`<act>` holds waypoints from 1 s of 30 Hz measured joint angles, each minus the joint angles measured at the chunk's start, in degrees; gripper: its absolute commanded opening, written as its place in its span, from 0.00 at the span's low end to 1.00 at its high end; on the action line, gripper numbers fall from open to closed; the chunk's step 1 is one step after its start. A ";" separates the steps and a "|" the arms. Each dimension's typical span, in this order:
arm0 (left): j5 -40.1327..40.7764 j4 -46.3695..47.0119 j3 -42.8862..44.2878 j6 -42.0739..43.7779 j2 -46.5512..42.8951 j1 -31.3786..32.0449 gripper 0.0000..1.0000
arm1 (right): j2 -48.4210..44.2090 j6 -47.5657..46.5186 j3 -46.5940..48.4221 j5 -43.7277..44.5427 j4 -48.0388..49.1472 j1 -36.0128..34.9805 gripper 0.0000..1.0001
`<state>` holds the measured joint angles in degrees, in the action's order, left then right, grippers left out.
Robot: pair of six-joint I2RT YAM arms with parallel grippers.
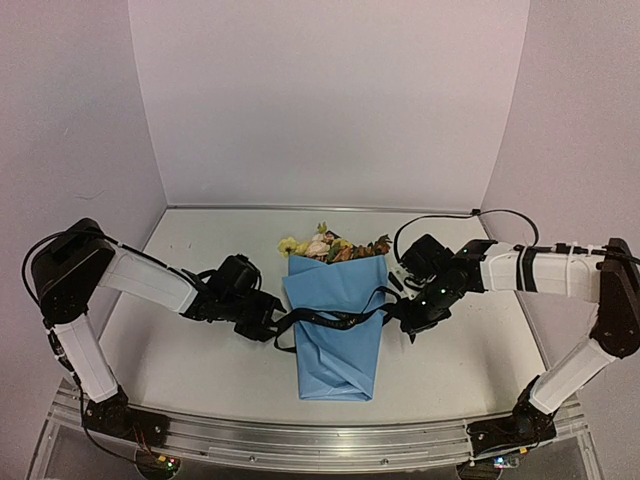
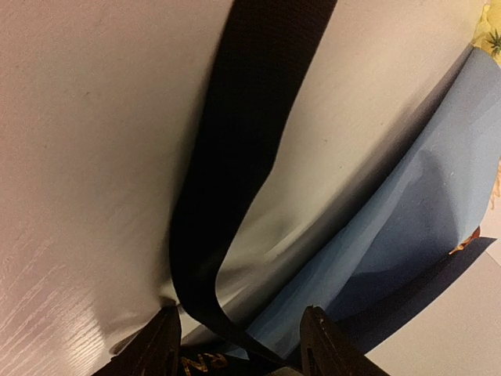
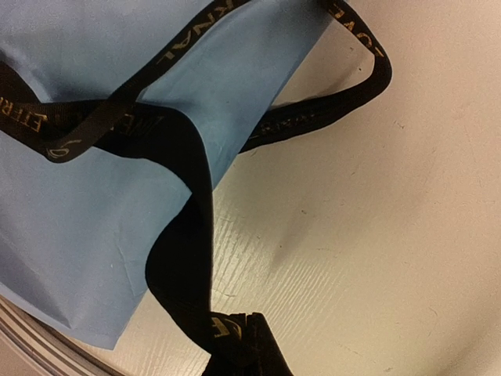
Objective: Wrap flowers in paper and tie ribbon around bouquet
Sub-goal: Cross the ribbon over the folded bouquet.
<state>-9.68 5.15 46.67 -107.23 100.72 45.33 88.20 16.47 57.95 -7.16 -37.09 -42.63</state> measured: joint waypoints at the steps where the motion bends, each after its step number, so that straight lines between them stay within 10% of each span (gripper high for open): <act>1: 0.50 -0.05 0.24 -0.31 0.16 0.02 0.51 | -0.12 0.08 0.00 0.00 0.12 0.00 0.00; 10: 3.61 0.48 0.45 -0.45 1.59 -1.52 0.02 | -0.46 0.15 0.00 0.07 0.24 0.00 0.00; 30: 17.44 -21.90 -3.13 24.65 -10.07 -19.67 0.00 | -0.29 0.08 1.59 8.39 -9.95 10.84 0.00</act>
<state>7.76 -16.75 43.54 -82.58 90.65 25.66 87.92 16.55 59.55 1.23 -47.05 -31.79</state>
